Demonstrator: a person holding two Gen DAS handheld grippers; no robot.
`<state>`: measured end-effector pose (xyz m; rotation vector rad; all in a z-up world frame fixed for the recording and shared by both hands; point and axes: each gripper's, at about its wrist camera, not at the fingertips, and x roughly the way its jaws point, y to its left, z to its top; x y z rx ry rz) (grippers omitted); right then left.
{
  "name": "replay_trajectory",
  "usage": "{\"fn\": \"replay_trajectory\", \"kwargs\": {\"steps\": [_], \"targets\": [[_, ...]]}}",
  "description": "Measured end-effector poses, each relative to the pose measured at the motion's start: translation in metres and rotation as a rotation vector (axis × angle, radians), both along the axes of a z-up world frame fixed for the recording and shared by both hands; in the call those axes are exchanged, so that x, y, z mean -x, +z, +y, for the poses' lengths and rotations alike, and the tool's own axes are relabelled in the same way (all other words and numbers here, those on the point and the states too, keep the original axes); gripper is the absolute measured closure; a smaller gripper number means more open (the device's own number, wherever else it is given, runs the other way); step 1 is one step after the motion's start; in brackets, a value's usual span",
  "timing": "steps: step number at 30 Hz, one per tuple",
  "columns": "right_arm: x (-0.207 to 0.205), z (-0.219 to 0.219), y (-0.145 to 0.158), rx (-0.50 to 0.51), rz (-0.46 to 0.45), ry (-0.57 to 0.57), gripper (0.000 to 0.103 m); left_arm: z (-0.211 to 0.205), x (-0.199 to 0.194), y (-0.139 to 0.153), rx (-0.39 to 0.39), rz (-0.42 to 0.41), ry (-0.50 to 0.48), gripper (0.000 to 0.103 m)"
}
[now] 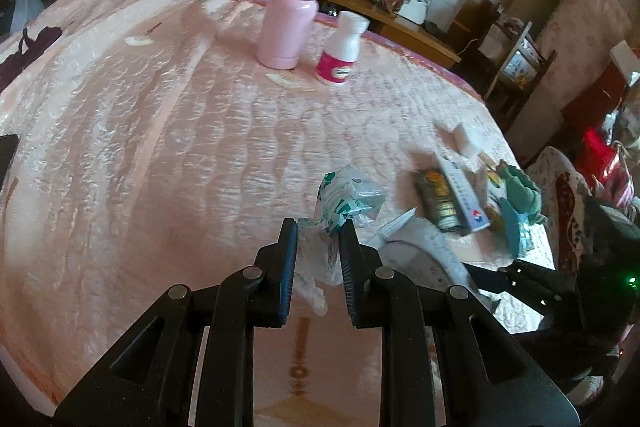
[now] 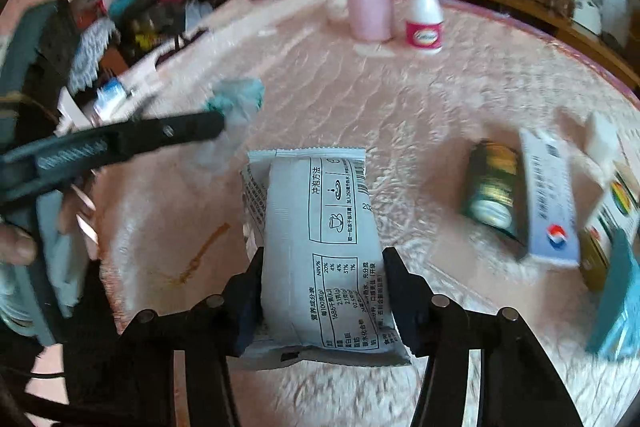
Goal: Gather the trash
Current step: 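Grasp the grey-and-white printed food packet with the right tool, then carry wrapper and grey packet to the white bucket and open both tools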
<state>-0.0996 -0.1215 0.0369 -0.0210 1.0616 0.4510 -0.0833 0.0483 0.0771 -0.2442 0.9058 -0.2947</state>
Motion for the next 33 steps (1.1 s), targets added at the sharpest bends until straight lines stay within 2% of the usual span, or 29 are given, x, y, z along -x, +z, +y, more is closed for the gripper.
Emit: {"fn": "replay_trajectory", "kwargs": {"steps": [7,15,25,33], "targets": [[0.034,-0.046,0.034,-0.036,-0.076,-0.149,0.049,-0.042,0.012,0.012,-0.001,-0.022,-0.055,0.085],[0.064,-0.099,0.066,-0.020,-0.153,-0.291,0.049,-0.101,0.029,0.030,-0.019,-0.067,-0.140,0.085],[0.110,-0.167,0.093,-0.014,-0.230,-0.441,0.049,-0.182,0.051,0.052,-0.031,-0.126,-0.260,0.085],[0.150,-0.225,0.106,0.016,-0.273,-0.560,0.049,-0.251,0.068,0.058,-0.043,-0.160,-0.368,0.085]]}}
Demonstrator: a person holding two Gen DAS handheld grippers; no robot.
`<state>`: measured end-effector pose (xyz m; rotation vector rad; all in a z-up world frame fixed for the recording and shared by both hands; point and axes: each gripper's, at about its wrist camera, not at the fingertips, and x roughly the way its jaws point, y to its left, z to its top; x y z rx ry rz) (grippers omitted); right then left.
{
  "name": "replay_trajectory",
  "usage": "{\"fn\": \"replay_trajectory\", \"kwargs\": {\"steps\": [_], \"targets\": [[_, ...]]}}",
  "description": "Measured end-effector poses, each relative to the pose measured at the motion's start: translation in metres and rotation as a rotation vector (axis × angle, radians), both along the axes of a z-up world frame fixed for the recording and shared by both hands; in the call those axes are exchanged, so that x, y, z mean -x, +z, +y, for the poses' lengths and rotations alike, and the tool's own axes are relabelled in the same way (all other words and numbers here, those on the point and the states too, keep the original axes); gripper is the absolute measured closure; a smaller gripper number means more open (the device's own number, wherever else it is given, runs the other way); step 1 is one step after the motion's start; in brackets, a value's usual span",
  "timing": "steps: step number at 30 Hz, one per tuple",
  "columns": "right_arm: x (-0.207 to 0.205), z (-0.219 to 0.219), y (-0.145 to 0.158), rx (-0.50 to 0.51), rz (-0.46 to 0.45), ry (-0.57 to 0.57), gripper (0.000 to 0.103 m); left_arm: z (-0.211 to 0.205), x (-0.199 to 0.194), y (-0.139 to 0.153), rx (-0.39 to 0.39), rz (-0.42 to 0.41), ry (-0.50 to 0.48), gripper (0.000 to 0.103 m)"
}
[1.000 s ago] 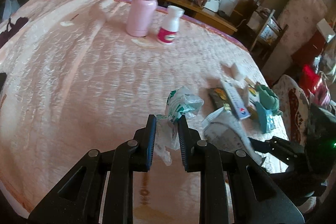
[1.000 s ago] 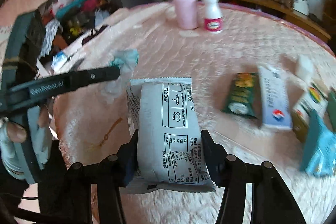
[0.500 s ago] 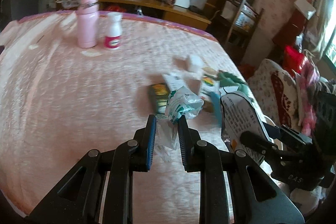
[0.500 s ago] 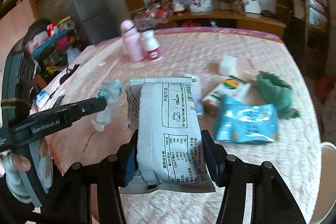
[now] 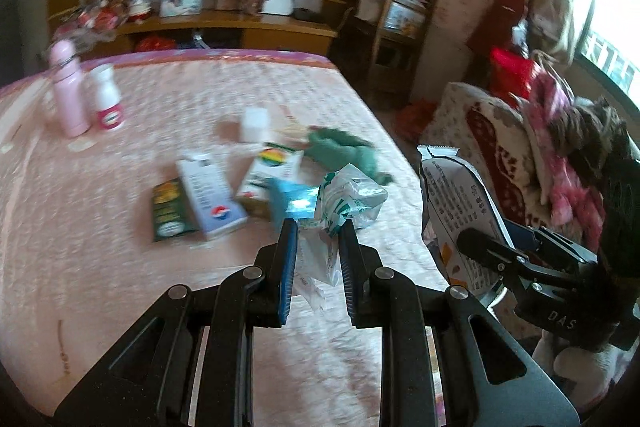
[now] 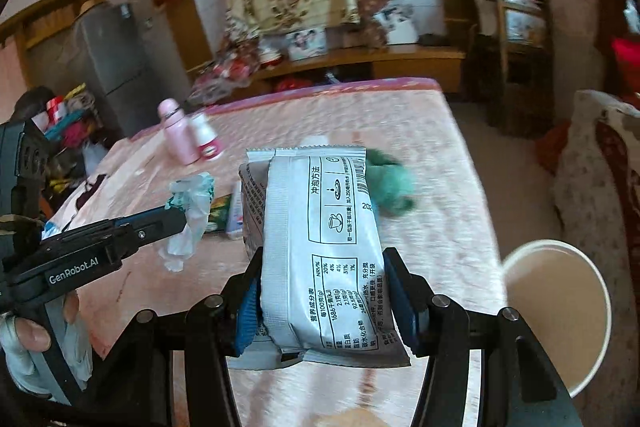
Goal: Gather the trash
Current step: 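Carry wrapper and grey packet to the white bucket and open both tools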
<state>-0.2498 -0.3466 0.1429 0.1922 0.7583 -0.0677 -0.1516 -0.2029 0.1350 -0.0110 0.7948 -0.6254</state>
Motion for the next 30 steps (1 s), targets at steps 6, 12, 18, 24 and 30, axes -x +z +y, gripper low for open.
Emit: {"fn": "replay_trajectory", "kwargs": {"steps": [6,12,18,24,30], "targets": [[0.031,-0.049,-0.001,0.000,-0.001,-0.106,0.049,-0.051,0.012,0.000,0.008,0.005,-0.094,0.085],[0.055,-0.090,-0.003,0.012,0.011,-0.204,0.049,-0.106,0.023,-0.005,0.015,0.035,-0.195,0.085],[0.074,-0.129,-0.010,0.018,0.036,-0.283,0.049,-0.155,0.032,-0.012,0.014,0.058,-0.276,0.085],[0.085,-0.160,-0.024,0.013,0.068,-0.347,0.049,-0.197,0.033,-0.024,0.010,0.096,-0.335,0.085],[0.094,-0.190,-0.038,0.007,0.102,-0.416,0.049,-0.229,0.033,-0.039,0.011,0.141,-0.379,0.085]]}}
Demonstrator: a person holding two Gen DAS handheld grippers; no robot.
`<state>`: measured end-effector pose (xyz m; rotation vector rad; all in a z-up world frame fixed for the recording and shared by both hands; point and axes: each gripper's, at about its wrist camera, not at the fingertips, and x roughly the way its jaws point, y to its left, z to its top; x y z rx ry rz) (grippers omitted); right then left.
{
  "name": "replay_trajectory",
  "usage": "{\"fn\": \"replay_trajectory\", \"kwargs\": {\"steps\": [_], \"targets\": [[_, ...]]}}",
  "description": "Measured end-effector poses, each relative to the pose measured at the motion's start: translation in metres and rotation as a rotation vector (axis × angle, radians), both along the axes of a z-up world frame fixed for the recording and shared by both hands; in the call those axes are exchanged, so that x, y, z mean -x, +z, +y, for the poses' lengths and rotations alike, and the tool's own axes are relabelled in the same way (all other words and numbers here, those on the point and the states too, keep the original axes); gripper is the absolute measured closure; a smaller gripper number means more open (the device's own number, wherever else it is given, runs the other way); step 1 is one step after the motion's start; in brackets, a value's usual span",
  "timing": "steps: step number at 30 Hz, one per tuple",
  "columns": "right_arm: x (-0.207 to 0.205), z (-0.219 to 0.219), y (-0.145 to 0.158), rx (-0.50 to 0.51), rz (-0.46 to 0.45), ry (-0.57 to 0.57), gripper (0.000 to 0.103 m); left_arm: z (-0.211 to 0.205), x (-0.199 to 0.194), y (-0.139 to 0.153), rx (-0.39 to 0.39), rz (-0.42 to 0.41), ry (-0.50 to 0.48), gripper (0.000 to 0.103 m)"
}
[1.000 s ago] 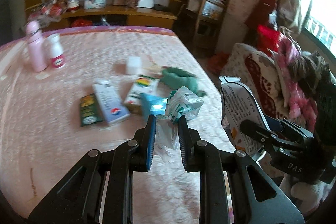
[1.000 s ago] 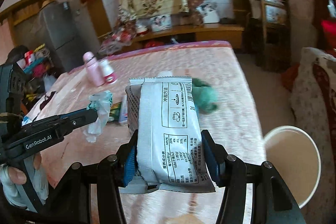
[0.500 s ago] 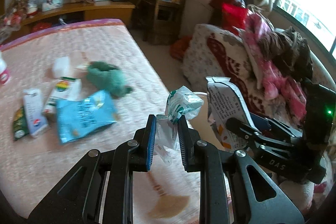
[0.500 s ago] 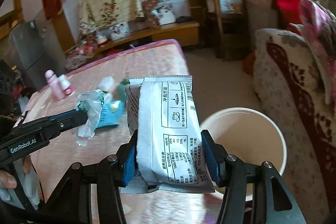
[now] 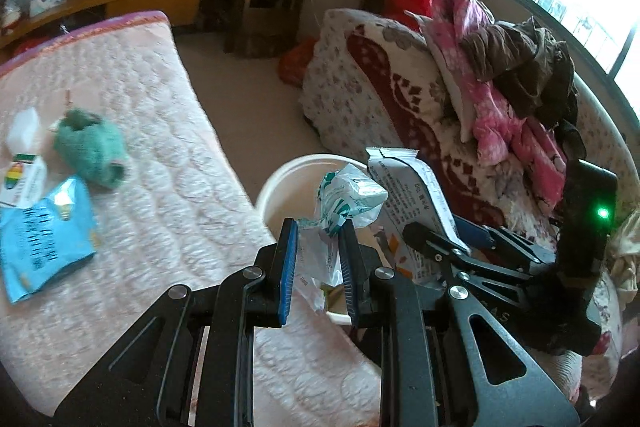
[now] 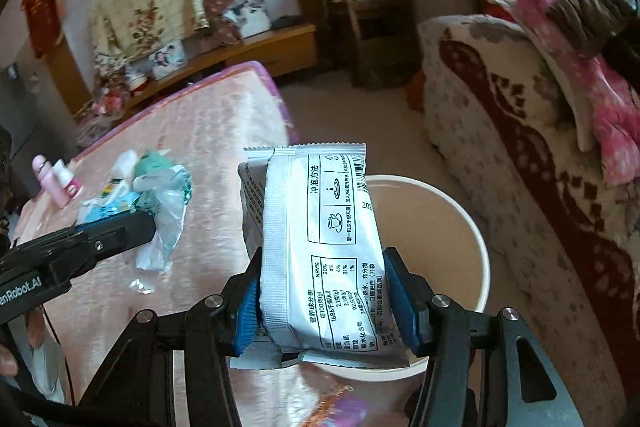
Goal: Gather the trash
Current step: 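Carry wrapper and grey packet to the white bucket and open both tools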
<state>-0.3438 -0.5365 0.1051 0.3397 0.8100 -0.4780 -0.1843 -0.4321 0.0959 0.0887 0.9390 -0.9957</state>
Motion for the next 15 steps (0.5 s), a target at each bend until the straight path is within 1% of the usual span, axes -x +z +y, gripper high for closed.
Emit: {"fn": "replay_trajectory", "kwargs": {"steps": [7,9,10,11,12,13,15], "targets": [[0.005,-0.027,-0.018,-0.019,0.026,-0.070,0.049,-0.026,-0.002,-0.015,0.000,0.037,-0.033,0.084],[0.006,-0.032,-0.021,-0.017,0.032,-0.094,0.045,-0.031,-0.003,-0.019,0.004,0.046,-0.037,0.081],[0.007,-0.035,-0.024,-0.016,0.029,-0.112,0.041,-0.033,-0.005,-0.020,0.006,0.055,-0.040,0.071],[0.008,-0.038,-0.025,-0.019,0.025,-0.121,0.033,-0.035,-0.006,-0.022,0.010,0.066,-0.042,0.056],[0.009,-0.041,-0.028,-0.026,0.021,-0.137,0.029,-0.035,-0.008,-0.023,0.019,0.075,-0.041,0.050],[0.011,-0.043,-0.030,-0.035,0.019,-0.148,0.025,-0.035,-0.008,-0.024,0.025,0.078,-0.038,0.047],[0.013,-0.046,-0.032,-0.051,0.017,-0.154,0.025,-0.033,-0.010,-0.025,0.022,0.074,-0.027,0.047]]}}
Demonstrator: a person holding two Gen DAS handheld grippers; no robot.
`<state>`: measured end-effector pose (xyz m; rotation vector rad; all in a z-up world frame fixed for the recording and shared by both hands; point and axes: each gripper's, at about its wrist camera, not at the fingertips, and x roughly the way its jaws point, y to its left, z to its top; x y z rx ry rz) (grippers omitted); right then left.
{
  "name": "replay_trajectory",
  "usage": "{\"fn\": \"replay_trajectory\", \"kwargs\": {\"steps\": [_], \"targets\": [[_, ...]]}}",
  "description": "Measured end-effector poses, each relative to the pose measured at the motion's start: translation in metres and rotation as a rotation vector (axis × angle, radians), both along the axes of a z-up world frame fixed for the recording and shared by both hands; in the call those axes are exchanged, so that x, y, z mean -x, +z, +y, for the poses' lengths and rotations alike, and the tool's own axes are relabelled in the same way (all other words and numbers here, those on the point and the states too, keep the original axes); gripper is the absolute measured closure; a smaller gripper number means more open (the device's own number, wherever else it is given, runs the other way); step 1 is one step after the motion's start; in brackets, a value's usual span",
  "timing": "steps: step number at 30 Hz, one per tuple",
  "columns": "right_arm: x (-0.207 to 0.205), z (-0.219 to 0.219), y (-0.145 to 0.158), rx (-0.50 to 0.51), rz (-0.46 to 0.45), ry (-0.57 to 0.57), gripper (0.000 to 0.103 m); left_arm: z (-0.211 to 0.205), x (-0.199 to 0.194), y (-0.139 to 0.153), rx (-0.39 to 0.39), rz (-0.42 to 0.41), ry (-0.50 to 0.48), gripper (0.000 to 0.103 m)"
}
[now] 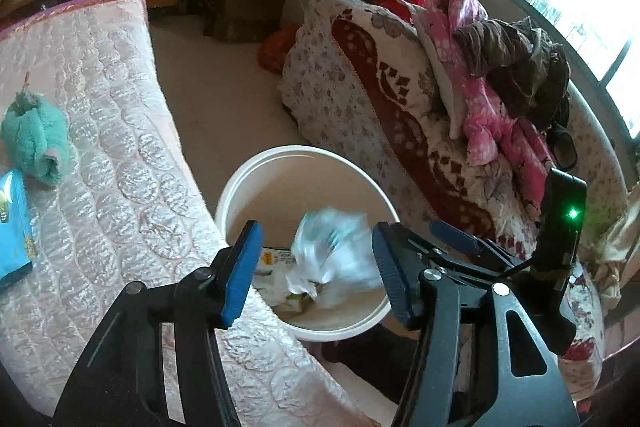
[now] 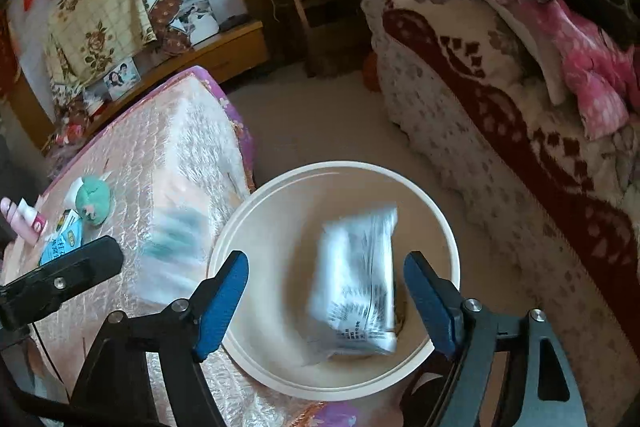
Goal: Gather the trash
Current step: 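Move both open tools back over the trash on the bed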
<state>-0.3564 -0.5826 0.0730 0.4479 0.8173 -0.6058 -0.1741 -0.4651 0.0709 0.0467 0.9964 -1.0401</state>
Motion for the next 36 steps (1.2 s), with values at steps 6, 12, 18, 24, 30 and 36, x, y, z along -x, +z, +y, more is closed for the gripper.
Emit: {"fn": "replay_trajectory", "kwargs": {"steps": [6,12,18,24,30,36], "targets": [[0.001,0.001,-0.002,-0.005,0.002,0.010,0.025,0.013,-0.005,-0.001,-0.031,-0.023,0.048,0.047],[-0.009,0.020,0.002,0.027,0.017,0.058,0.025,0.039,-0.007,0.008,-0.042,-0.073,0.110,0.047],[-0.018,0.044,0.015,0.056,0.002,0.093,0.025,0.074,-0.013,0.017,-0.066,-0.128,0.191,0.047],[-0.037,0.080,0.023,0.072,-0.017,0.154,0.025,0.120,-0.018,0.025,-0.096,-0.193,0.274,0.047],[-0.065,0.121,0.030,0.081,-0.024,0.248,0.025,0.177,-0.031,0.031,-0.118,-0.221,0.361,0.047],[-0.092,0.157,0.031,0.080,-0.023,0.327,0.025,0.232,-0.045,0.030,-0.149,-0.239,0.448,0.047]]}}
